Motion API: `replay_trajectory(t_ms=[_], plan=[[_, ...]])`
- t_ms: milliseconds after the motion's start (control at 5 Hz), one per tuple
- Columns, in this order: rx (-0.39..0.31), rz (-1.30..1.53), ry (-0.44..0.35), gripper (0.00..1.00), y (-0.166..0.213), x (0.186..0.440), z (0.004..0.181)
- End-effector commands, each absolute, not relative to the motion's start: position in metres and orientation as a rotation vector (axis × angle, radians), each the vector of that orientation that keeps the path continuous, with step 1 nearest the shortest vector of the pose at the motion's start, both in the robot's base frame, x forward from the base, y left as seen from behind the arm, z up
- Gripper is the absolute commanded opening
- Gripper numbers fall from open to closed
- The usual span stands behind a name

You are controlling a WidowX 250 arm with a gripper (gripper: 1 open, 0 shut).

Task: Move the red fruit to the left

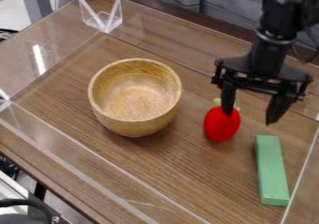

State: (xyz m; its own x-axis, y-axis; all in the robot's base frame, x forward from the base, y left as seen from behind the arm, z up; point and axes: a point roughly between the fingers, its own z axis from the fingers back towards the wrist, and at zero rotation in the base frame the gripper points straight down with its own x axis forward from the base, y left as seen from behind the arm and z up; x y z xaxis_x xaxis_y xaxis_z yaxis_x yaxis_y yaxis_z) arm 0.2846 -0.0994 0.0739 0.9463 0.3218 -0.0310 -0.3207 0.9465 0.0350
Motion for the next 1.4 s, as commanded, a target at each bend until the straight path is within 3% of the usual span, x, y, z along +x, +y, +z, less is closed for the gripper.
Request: replay_trajectory(t_ms=[0, 600, 800, 1000, 1200], plan=[[0.023, 0.270, 0.006, 1.00, -0.100, 0.285, 0.069], [0.043, 0.343, 0.021, 1.00, -0.111, 0.271, 0.050], [0.049, 0.340, 0.023, 0.00, -0.103, 0.269, 0.039], [0.047, 0.322, 0.023, 0.00, -0.098, 0.266, 0.035], [0.023, 0.315, 0.001, 0.00, -0.100, 0.263, 0.066]])
